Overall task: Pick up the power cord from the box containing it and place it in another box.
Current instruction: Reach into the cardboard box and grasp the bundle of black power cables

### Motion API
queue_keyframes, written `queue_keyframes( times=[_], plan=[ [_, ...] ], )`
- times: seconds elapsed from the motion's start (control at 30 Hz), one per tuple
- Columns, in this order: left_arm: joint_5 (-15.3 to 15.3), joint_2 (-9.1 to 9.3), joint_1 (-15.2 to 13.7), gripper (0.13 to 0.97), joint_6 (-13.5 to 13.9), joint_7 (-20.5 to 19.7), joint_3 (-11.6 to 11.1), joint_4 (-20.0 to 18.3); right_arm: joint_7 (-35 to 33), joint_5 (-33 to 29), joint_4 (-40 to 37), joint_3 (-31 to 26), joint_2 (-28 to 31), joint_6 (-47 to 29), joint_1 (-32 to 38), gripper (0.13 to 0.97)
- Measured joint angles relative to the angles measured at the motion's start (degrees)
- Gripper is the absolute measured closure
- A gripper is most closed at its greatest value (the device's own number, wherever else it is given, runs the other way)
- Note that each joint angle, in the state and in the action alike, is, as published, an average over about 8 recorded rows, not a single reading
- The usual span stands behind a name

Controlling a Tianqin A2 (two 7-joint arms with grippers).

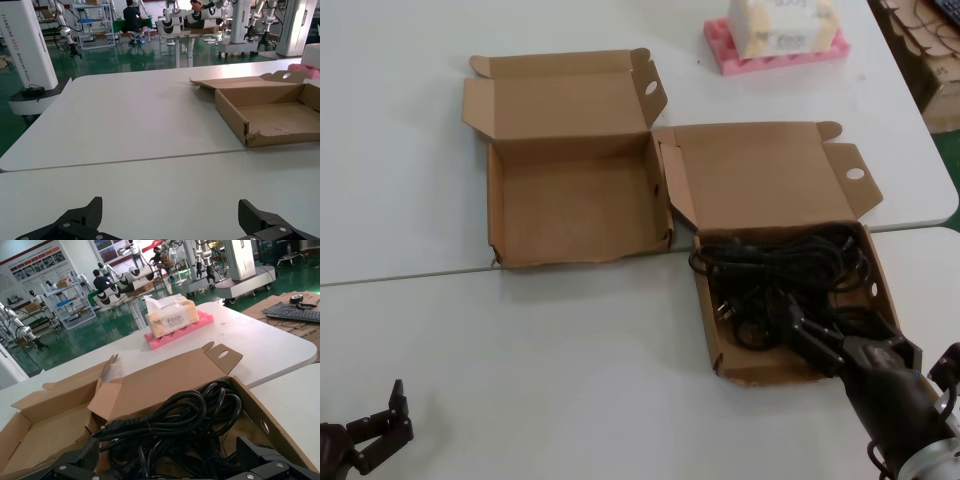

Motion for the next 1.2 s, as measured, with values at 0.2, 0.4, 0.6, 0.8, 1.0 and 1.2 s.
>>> queue_keyframes(
  times=[0.2,0.4,0.6,0.8,1.0,1.2],
  plan=[
    [0.0,0.00,0.0,0.132,0.0,0.0,0.0,0.0,0.0,0.0,0.0,0.0,0.0,0.0,0.0,0.129],
    [0.0,0.00,0.0,0.132,0.0,0.0,0.0,0.0,0.0,0.1,0.1,-0.2,0.3,0.3,0.0,0.129],
    [0.0,0.00,0.0,0.137,0.0,0.0,0.0,0.0,0.0,0.8,1.8,-1.5,4.4,1.9,0.5,0.129],
    [0.0,0.00,0.0,0.157,0.0,0.0,0.0,0.0,0.0,2.4,4.5,-4.5,12.7,2.6,3.2,0.129],
    [0.0,0.00,0.0,0.208,0.0,0.0,0.0,0.0,0.0,-0.5,2.9,-12.7,20.7,0.1,11.4,0.129],
    [0.0,0.00,0.0,0.292,0.0,0.0,0.0,0.0,0.0,-10.7,-6.1,-19.7,20.5,-9.0,23.2,0.129]
  ],
)
